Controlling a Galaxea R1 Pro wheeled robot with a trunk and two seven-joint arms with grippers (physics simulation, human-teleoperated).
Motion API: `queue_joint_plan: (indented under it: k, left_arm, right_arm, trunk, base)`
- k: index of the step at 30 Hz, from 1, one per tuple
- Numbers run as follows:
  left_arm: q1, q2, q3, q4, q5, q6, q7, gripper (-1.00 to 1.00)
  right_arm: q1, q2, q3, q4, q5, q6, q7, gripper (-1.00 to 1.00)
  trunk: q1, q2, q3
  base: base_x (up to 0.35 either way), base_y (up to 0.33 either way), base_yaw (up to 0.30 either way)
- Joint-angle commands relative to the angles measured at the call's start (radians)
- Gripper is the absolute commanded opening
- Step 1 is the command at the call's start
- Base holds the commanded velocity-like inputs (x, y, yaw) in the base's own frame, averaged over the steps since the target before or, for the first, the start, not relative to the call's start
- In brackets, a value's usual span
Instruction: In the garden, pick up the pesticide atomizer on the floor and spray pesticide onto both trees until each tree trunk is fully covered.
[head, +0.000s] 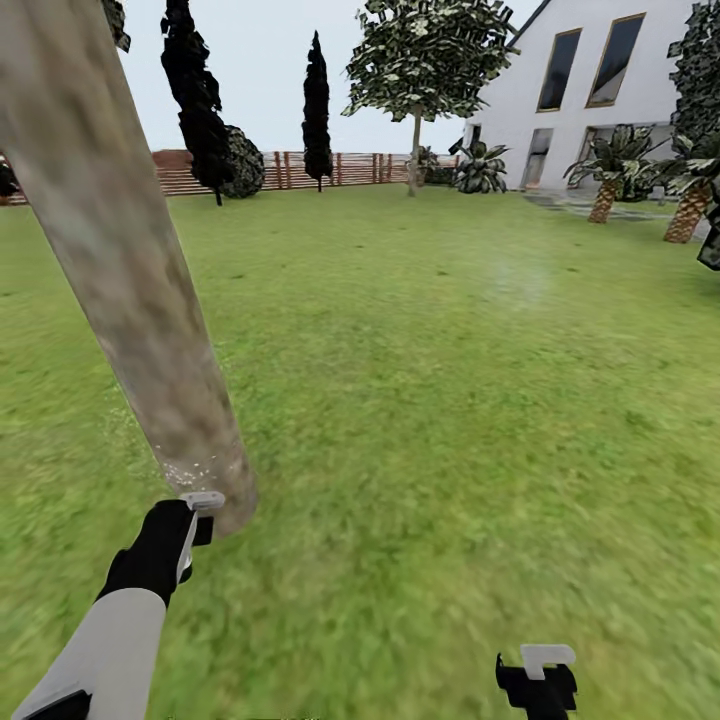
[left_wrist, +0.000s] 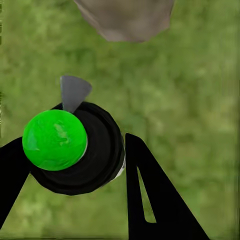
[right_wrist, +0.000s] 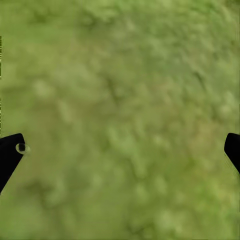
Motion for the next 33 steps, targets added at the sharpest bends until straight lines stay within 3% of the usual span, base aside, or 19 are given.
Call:
queue_joint_plan:
  k: [1, 5, 9, 10, 12, 13, 16, 17, 19, 22, 24, 27, 29, 30, 33]
  left_arm:
    - [-0.001, -0.001, 0.005, -0.002, 0.002, 0.004, 0.001, -1.00]
    - [-0.009, 0.008, 0.004, -0.004, 0.002, 0.007, -0.006, -1.00]
    - [-0.049, -0.007, 0.006, -0.002, 0.009, 0.015, -0.007, -1.00]
    - [-0.061, -0.009, 0.006, 0.000, 0.018, 0.015, -0.007, -1.00]
    - [-0.093, -0.012, -0.001, 0.001, 0.080, 0.030, -0.007, -1.00]
    - [-0.107, -0.012, -0.004, 0.000, 0.094, 0.055, -0.007, -1.00]
    - [-0.127, 0.003, -0.008, -0.001, 0.099, 0.106, -0.005, -1.00]
    - [-0.129, 0.023, -0.010, -0.002, 0.097, 0.117, -0.005, -1.00]
    - [-0.128, 0.030, -0.031, -0.001, 0.097, 0.120, -0.008, -1.00]
    - [-0.131, 0.021, -0.112, -0.001, 0.101, 0.121, -0.010, -1.00]
    - [-0.133, 0.022, -0.123, -0.001, 0.103, 0.123, -0.010, -1.00]
    - [-0.128, 0.043, -0.121, 0.000, 0.102, 0.125, -0.013, -1.00]
    - [-0.122, 0.095, -0.119, 0.008, 0.104, 0.126, -0.019, -1.00]
    - [-0.124, 0.109, -0.121, 0.010, 0.105, 0.132, -0.021, -1.00]
    - [-0.133, 0.117, -0.130, -0.001, 0.099, 0.216, -0.096, -1.00]
  right_arm:
    - [0.000, 0.000, -0.007, 0.000, 0.011, -0.003, -0.004, 1.00]
    - [0.000, 0.000, -0.007, 0.000, 0.011, -0.003, -0.005, 1.00]
    - [0.000, 0.000, -0.007, 0.000, 0.011, -0.003, -0.004, 1.00]
    - [0.000, 0.000, -0.007, 0.000, 0.011, -0.003, -0.003, 1.00]
    - [0.000, 0.000, -0.007, 0.000, 0.011, -0.003, -0.003, 1.00]
    - [0.000, 0.000, -0.007, 0.000, 0.011, -0.003, -0.003, 1.00]
    - [0.000, 0.000, -0.007, -0.001, 0.011, -0.003, -0.003, 1.00]
    - [0.000, 0.000, -0.007, -0.001, 0.011, -0.003, -0.003, 1.00]
    - [0.000, -0.001, -0.007, -0.001, 0.011, -0.003, -0.003, 1.00]
    - [0.000, -0.001, -0.007, -0.001, 0.011, -0.003, -0.004, 1.00]
    - [0.000, -0.001, -0.007, -0.001, 0.011, -0.003, -0.004, 1.00]
    - [0.000, -0.001, -0.007, -0.001, 0.011, -0.003, -0.004, 1.00]
    - [0.000, -0.001, -0.007, -0.001, 0.011, -0.003, -0.004, 1.00]
    - [0.000, -0.001, -0.007, -0.001, 0.011, -0.003, -0.004, 1.00]
    - [0.000, -0.001, -0.007, -0.001, 0.011, -0.003, -0.005, 1.00]
  trunk:
    - [0.000, 0.000, -0.001]
    - [0.000, 0.000, -0.001]
    - [0.000, 0.000, -0.001]
    - [0.000, 0.000, -0.001]
    - [0.000, 0.000, -0.001]
    - [0.000, 0.000, -0.001]
    - [0.000, 0.000, -0.001]
    - [0.000, 0.000, -0.001]
    - [0.000, 0.000, -0.001]
    - [0.000, 0.000, -0.001]
    - [0.000, 0.000, -0.001]
    - [0.000, 0.000, -0.001]
    - [0.000, 0.000, -0.001]
    - [0.000, 0.000, -0.001]
    - [0.000, 0.000, -0.001]
  base:
    - [0.004, -0.089, 0.276]
    - [0.001, -0.013, 0.277]
    - [0.000, -0.001, 0.277]
    - [0.000, 0.000, 0.277]
    - [0.000, 0.000, 0.275]
    - [0.000, 0.000, 0.186]
    - [0.000, 0.000, 0.056]
    - [0.000, 0.000, 0.007]
    - [0.000, 0.000, 0.001]
    - [0.000, 0.000, 0.000]
    - [0.000, 0.000, 0.000]
    - [0.000, 0.000, 0.000]
    - [0.000, 0.000, 0.000]
    - [0.000, 0.000, 0.000]
    - [0.000, 0.000, 0.000]
